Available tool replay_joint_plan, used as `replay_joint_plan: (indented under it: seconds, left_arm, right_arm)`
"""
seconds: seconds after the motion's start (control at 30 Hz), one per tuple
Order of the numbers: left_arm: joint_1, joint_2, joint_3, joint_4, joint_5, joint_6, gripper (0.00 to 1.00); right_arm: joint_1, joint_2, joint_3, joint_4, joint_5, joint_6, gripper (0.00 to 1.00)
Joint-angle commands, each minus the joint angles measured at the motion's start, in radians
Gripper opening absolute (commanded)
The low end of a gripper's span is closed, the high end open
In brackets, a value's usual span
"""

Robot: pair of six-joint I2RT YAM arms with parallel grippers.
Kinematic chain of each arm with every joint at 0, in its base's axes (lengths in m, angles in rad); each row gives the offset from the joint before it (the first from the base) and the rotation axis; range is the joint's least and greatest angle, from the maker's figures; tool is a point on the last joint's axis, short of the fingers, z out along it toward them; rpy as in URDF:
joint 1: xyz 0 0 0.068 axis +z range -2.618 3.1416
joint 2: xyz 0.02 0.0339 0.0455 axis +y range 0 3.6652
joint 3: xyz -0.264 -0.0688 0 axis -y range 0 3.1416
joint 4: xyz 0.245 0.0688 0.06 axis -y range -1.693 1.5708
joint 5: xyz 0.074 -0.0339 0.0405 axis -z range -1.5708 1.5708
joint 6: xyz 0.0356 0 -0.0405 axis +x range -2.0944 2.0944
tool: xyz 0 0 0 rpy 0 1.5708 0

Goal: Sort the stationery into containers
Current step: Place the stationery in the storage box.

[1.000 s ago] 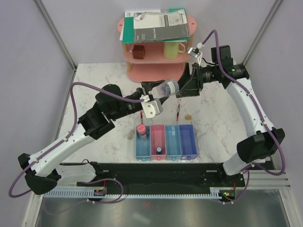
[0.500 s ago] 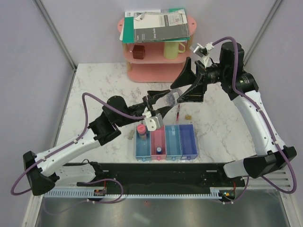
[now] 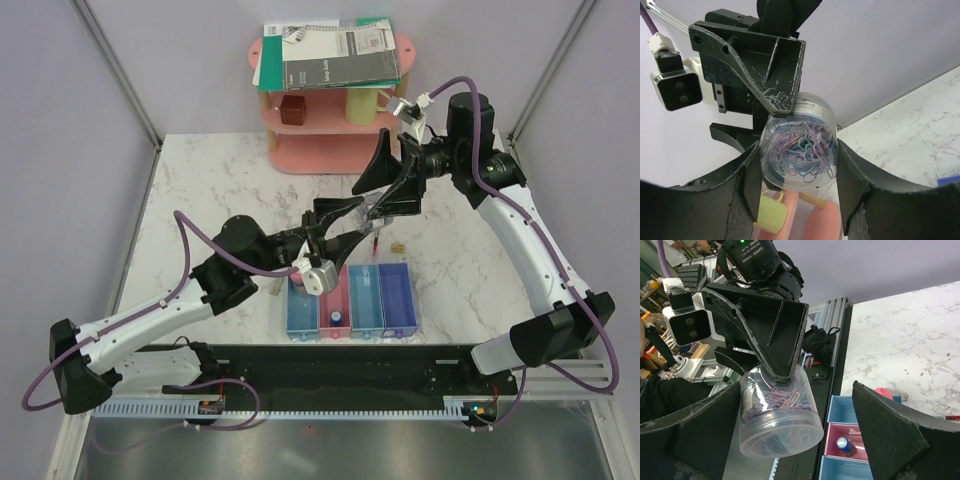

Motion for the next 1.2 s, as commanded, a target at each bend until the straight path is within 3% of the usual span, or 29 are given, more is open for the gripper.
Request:
replay_joint_plan:
  seconds: [0.0, 0.2, 0.57, 0.83, 1.17]
  left_arm:
    - [-0.036, -0.069, -0.048, 0.137, 0.068, 0.093, 0.02]
    - [-0.036, -0.084, -0.16, 0.295, -0.008, 0.182, 0.02]
    - [0.012, -0.02, -0.177, 0.499, -0.044, 0.242, 0.02]
    - [0.108, -0.011, -0.199, 0.542, -0.019, 0.231, 0.02]
    - [0.118, -0.018, -0.189, 0.521, 0.031, 0.189, 0.02]
  right_arm:
    - [-0.018, 0.013, 0.001, 0.173, -0.028, 0.079, 0.98]
    - [-0.02, -0.005, 0.0, 0.221, -0.028, 0.129, 0.98]
    - [-0.018, -0.025, -0.049, 0.267, -0.028, 0.192, 0.98]
    - [-0.018, -0.042, -0.062, 0.268, -0.029, 0.222, 0.98]
    - [-0.018, -0.024, -0.025, 0.274, -0.028, 0.229, 0.98]
